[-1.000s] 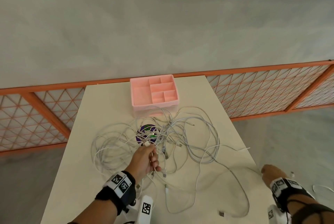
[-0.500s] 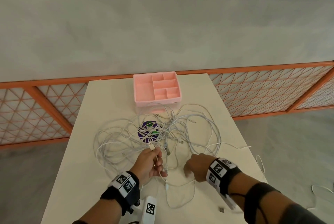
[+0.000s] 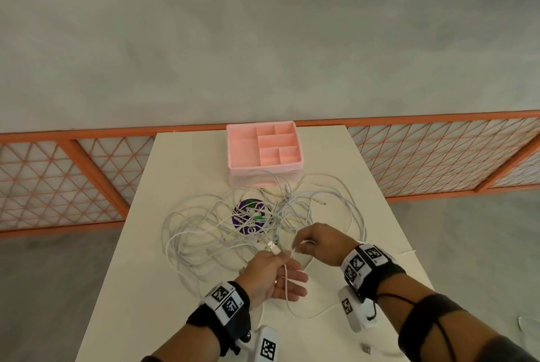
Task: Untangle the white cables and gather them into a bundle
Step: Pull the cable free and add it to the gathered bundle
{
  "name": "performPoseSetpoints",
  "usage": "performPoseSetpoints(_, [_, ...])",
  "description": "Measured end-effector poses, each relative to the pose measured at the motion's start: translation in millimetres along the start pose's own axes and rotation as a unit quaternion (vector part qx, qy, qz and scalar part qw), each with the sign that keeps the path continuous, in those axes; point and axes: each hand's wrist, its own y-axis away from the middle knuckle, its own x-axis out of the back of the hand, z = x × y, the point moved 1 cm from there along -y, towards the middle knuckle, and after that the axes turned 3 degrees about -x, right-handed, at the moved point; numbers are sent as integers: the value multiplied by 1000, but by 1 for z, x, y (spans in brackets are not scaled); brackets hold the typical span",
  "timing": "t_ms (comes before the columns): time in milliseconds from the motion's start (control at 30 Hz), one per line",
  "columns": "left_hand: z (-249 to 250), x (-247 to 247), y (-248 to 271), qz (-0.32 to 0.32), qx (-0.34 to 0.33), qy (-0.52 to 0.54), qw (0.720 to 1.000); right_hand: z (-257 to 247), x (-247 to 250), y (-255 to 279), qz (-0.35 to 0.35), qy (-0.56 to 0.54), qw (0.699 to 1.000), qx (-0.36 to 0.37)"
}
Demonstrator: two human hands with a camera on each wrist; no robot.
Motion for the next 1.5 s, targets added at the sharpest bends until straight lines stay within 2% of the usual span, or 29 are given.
performPoseSetpoints(167, [11, -13, -11, 124, -55, 93, 986, -30, 1, 1, 86, -55, 994, 50])
performPoseSetpoints(233, [19, -12, -14, 165, -72, 179, 967, -42, 3, 1, 77, -74, 991, 81])
performPoseSetpoints(333, [31, -4, -16, 176, -81, 279, 941, -50, 3, 2, 51, -88, 991, 92])
performPoseSetpoints(433, [42, 6, -13, 196, -109, 267, 937, -39, 7, 3, 85, -111, 986, 93])
performPoseSetpoints(600, [63, 40, -4, 215, -200, 293, 910, 3, 34, 3, 151, -119, 981, 16])
performPoseSetpoints(700, [72, 45, 0, 192, -230, 266, 916, 5, 43, 0, 177, -139, 974, 0])
performPoseSetpoints(833, [70, 25, -1, 164, -242, 149, 945, -32, 42, -8, 184, -164, 968, 52])
performPoseSetpoints(933, [70, 15, -5, 170, -257, 131, 942, -61, 36, -12, 167, -191, 963, 93])
performPoseSetpoints(1033, [77, 20, -5, 177, -265, 147, 936, -68, 31, -12, 139, -201, 964, 101])
performPoseSetpoints(1200, [91, 42, 2, 191, -296, 184, 918, -34, 26, -8, 96, -127, 985, 70])
performPoseSetpoints(1333, [94, 56, 3, 208, -304, 212, 905, 18, 24, 0, 75, -87, 993, -14])
performPoseSetpoints(1400, [91, 58, 2, 209, -299, 192, 911, 38, 26, 3, 78, -67, 993, -56])
performPoseSetpoints(1500, [82, 51, -3, 203, -279, 105, 933, 58, 29, -1, 66, -1, 991, -120])
